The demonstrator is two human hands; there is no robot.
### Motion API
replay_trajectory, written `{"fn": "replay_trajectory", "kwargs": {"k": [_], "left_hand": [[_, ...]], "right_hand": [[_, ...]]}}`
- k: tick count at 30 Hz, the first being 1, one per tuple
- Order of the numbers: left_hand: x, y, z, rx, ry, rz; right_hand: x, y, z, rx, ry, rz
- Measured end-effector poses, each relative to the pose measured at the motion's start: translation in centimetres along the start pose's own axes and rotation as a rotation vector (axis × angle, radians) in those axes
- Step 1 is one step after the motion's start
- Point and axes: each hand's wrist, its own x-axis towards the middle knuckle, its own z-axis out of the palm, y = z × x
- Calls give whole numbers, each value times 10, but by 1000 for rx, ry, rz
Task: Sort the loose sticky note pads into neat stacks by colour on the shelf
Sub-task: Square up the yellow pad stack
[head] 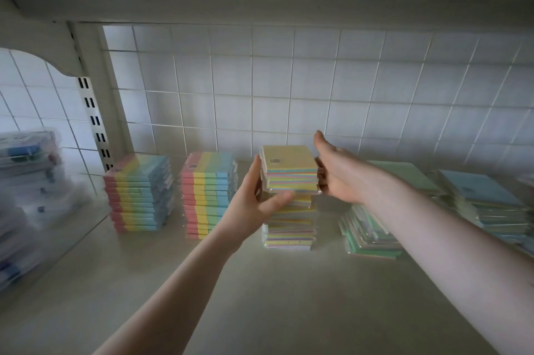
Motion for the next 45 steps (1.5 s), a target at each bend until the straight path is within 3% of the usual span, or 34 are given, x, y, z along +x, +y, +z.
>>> {"fn": "replay_trajectory", "kwargs": {"k": [21,38,45], "left_hand": [[4,-19,-7,135,24,78],[10,-23,-3,20,63,31],[6,-25,-3,53,-36,26]], "right_hand": [[4,5,8,1,102,32],[9,10,12,27,185,13],[12,14,14,23,234,6]]}}
